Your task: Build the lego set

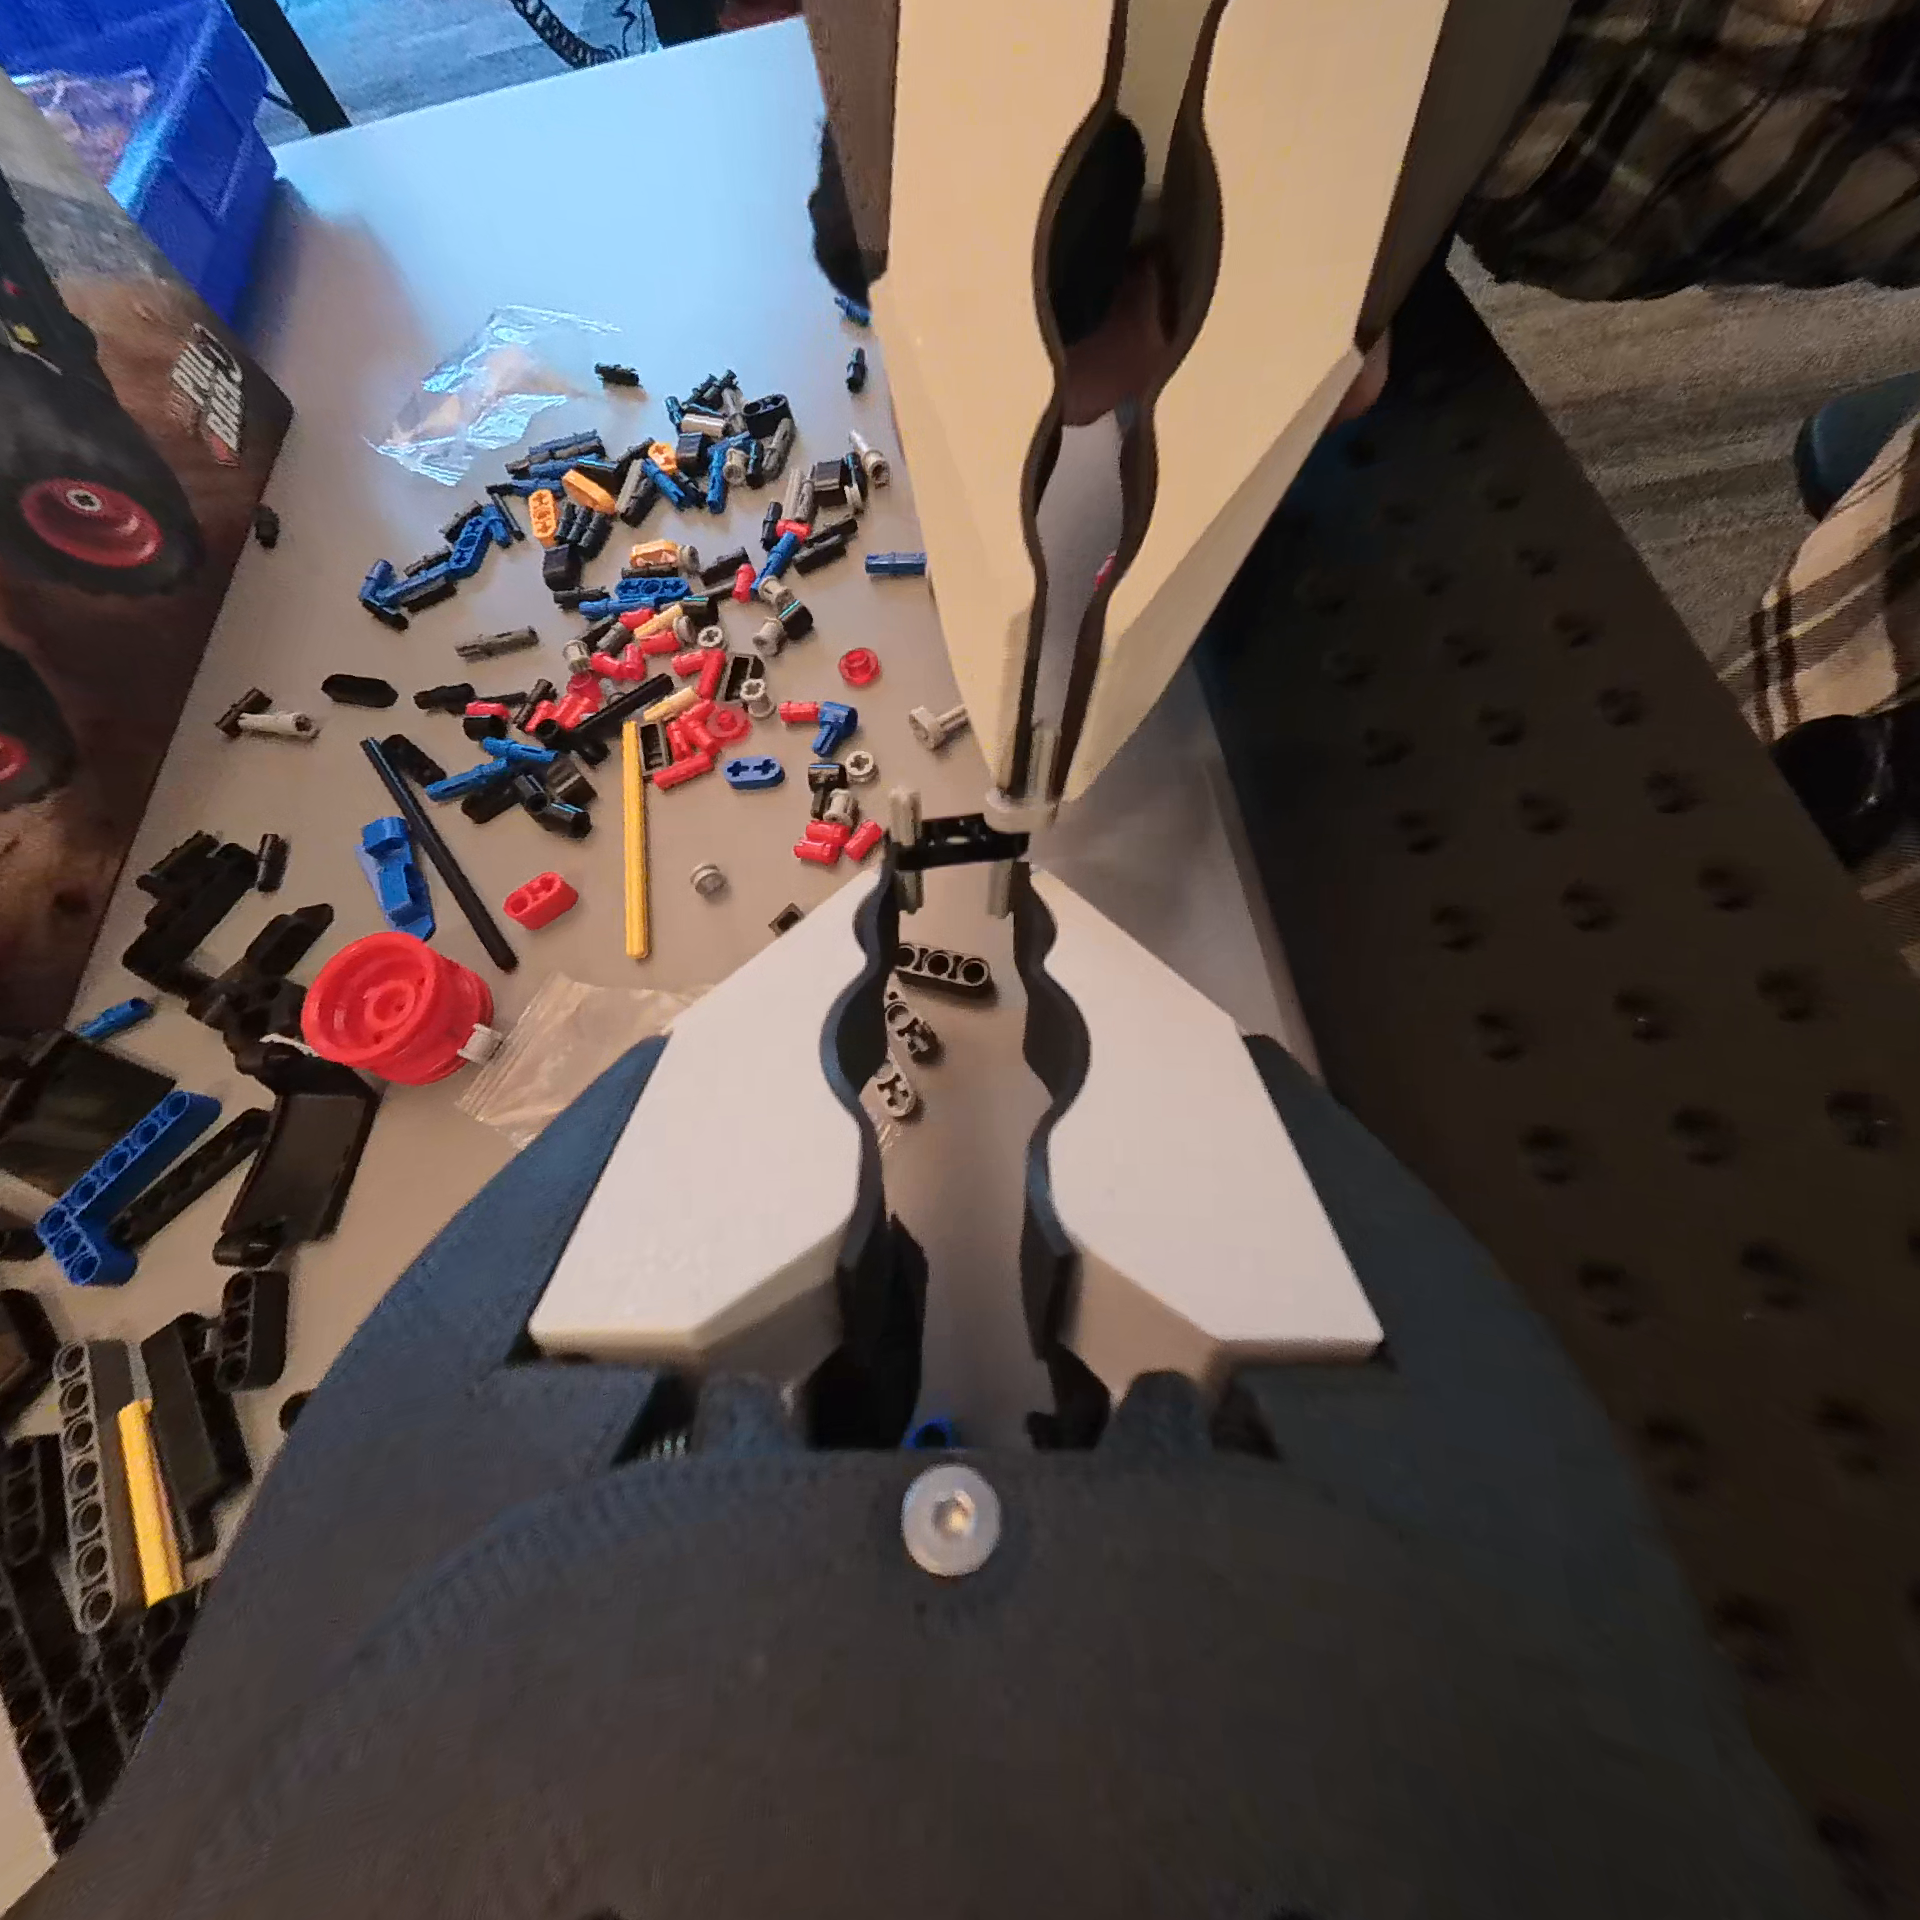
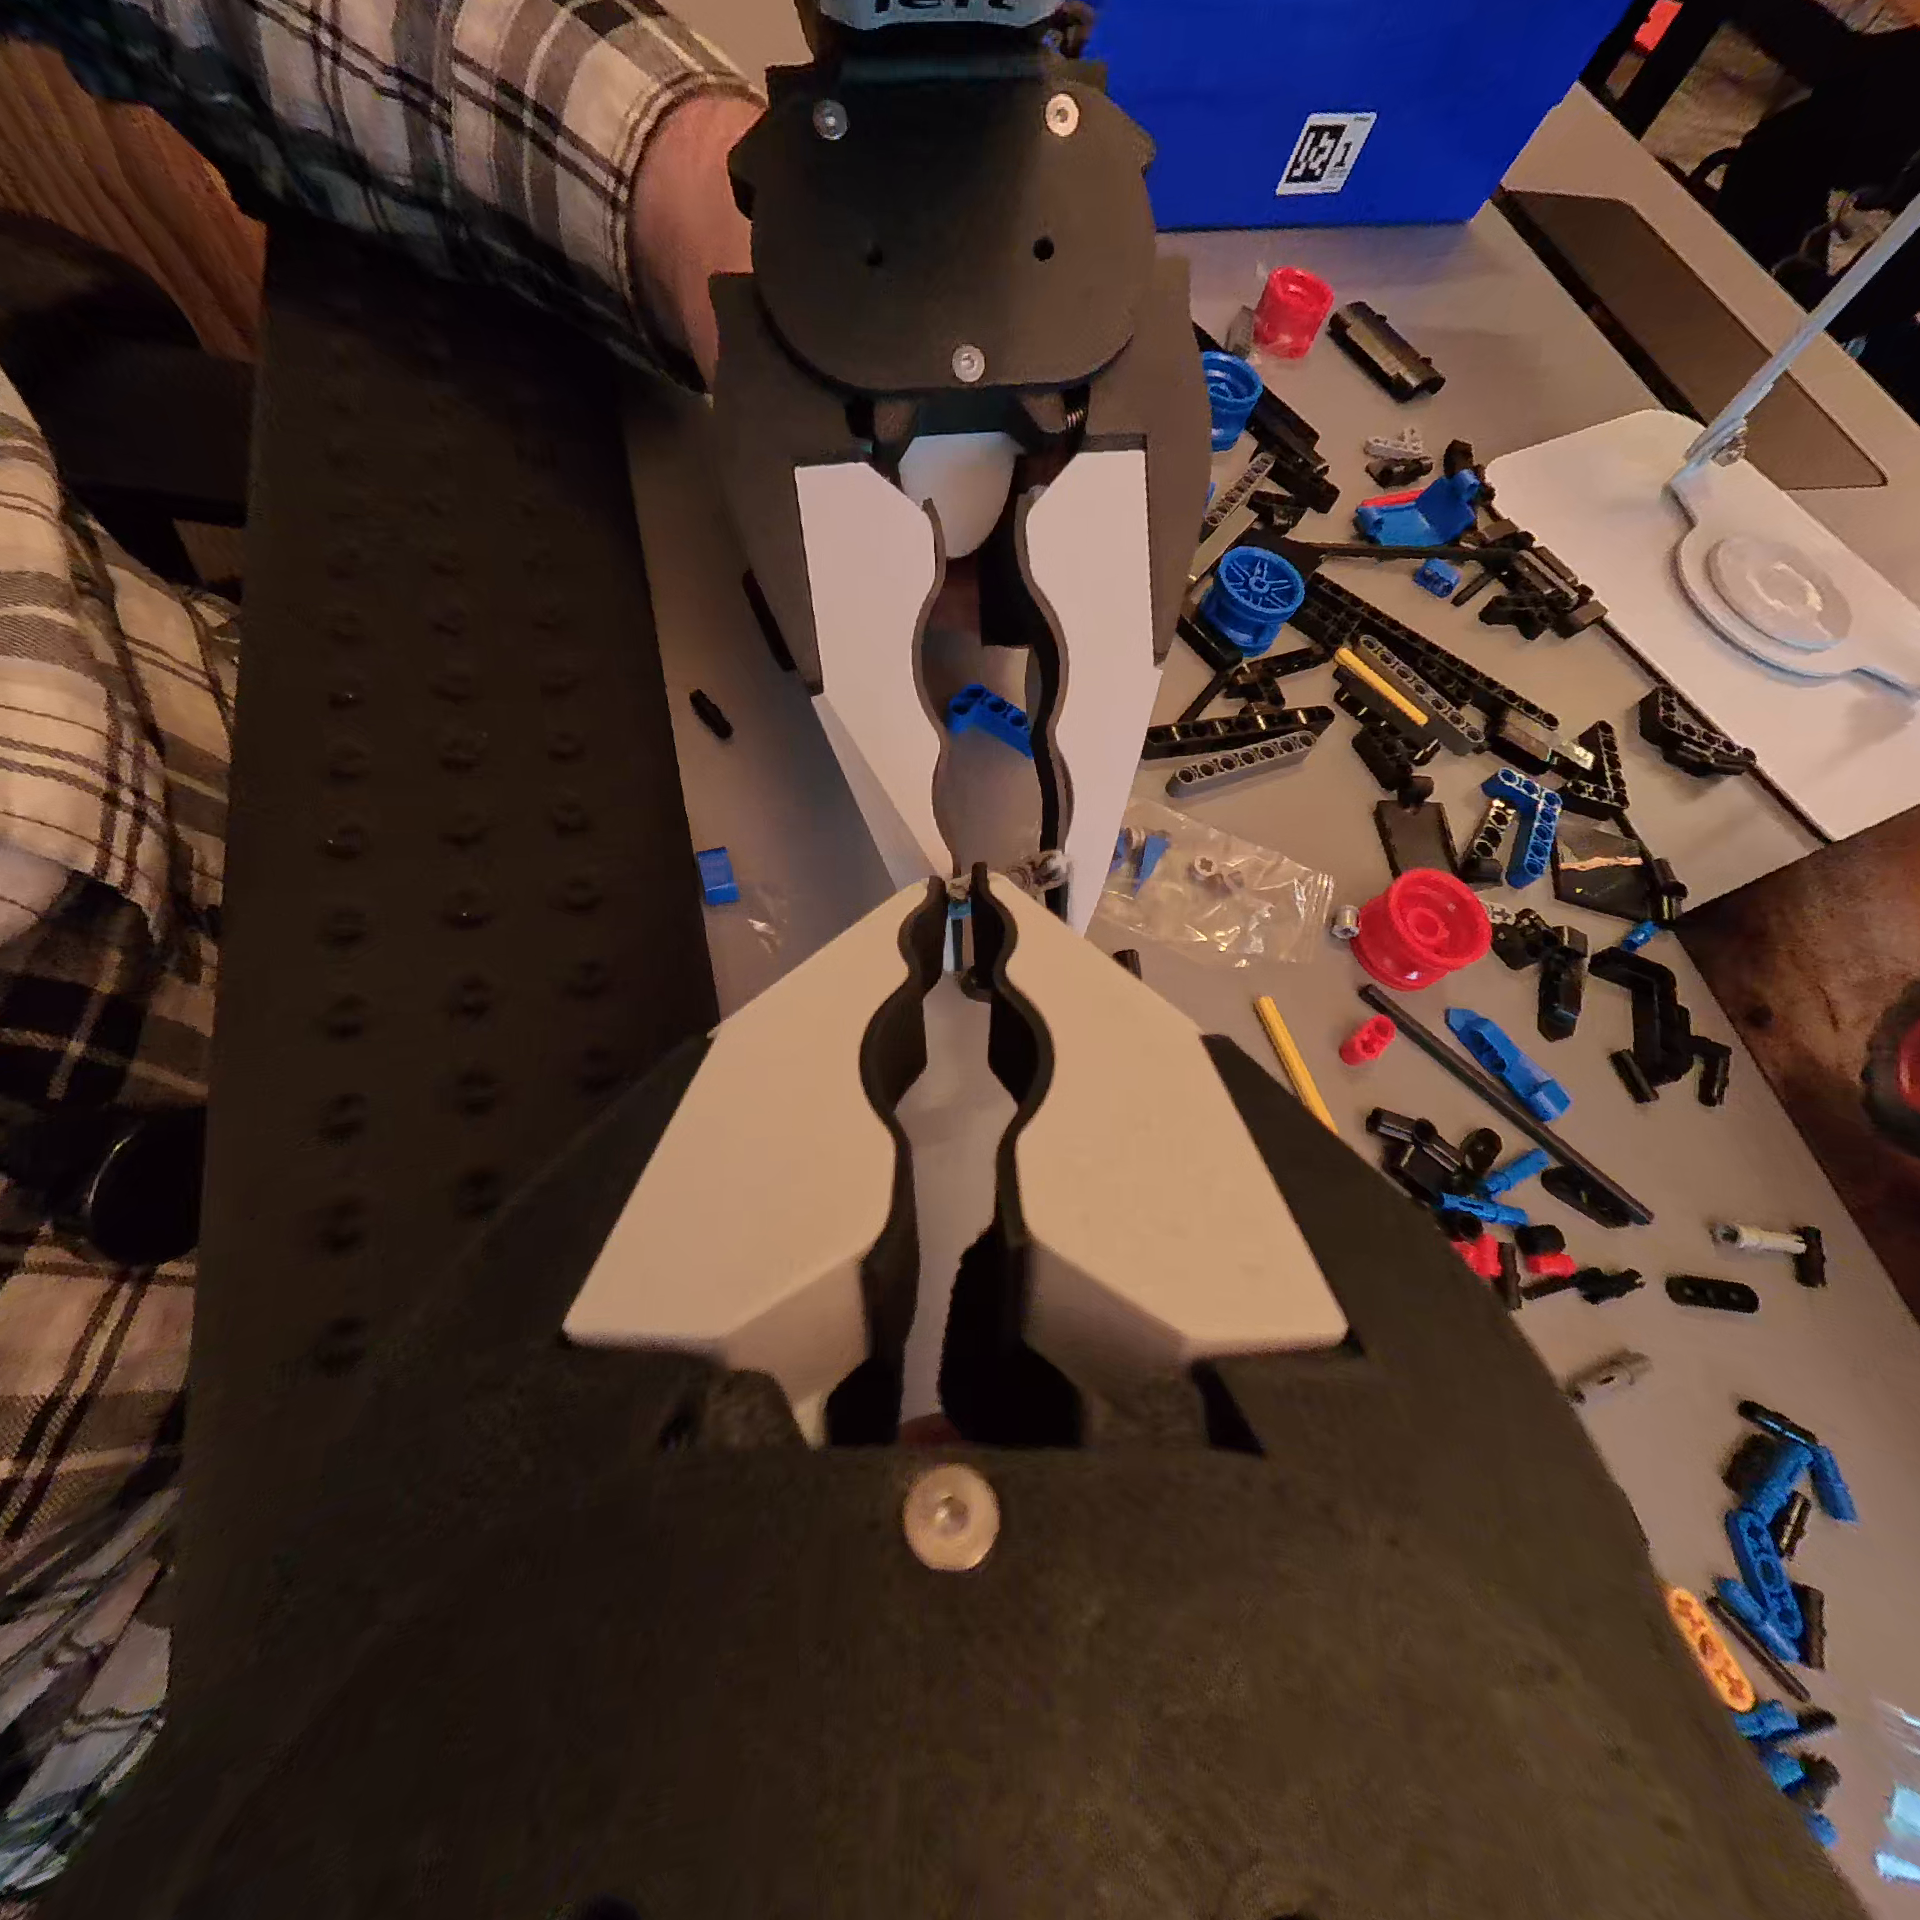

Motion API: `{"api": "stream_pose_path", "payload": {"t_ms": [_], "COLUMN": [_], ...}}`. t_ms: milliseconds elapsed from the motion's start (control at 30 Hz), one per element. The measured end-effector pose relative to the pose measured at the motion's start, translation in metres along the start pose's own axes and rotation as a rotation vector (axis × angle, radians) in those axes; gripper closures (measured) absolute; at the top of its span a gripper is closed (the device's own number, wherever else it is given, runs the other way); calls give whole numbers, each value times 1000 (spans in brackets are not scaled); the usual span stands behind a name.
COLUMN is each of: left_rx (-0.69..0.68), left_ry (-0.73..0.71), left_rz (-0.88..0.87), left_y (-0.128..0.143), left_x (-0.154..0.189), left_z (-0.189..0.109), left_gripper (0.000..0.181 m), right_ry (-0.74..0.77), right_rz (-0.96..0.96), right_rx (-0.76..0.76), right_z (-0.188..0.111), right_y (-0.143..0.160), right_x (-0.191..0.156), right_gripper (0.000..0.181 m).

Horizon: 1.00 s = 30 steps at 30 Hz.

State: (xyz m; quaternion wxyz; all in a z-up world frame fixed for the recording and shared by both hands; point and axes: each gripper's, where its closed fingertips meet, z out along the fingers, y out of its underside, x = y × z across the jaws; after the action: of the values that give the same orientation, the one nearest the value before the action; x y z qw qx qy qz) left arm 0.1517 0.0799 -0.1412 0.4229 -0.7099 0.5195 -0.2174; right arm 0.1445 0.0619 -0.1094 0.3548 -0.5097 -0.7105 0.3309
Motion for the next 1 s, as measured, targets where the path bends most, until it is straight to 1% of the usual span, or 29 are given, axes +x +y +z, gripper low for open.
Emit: {"api": "stream_pose_path", "payload": {"t_ms": [33, 100, 167, 300, 567, 733, 833, 1000], "left_rx": [-14, -60, -117, -186, -189, -200, -214, -219], "left_ry": [-6, -14, -2, 4, -12, -57, -42, -26], "left_rz": [12, 32, 38, 81, 71, 73, 61, 39], "left_y": [1, 8, 18, 29, 29, 28, 29, 30], "left_x": [-1, -4, -5, -2, -5, -7, -5, 4], "left_z": [0, -1, 1, 6, 10, 16, 13, 11], "left_gripper": [161, 148, 144, 146, 164, 165, 162, 162], "right_ry": [1, 14, 14, 10, 4, 27, 32, 33], "right_rz": [7, 41, 87, 168, 263, 288, 319, 346], "right_rx": [-4, -5, -7, -60, -122, -138, -137, -154], "right_z": [0, -1, -2, 4, 17, 14, 14, 15], "right_y": [1, 4, 8, 21, 32, 34, 34, 38], "right_x": [0, 5, 7, 9, 8, 10, 12, 13], "right_gripper": [178, 177, 177, 178, 178, 178, 178, 178]}}
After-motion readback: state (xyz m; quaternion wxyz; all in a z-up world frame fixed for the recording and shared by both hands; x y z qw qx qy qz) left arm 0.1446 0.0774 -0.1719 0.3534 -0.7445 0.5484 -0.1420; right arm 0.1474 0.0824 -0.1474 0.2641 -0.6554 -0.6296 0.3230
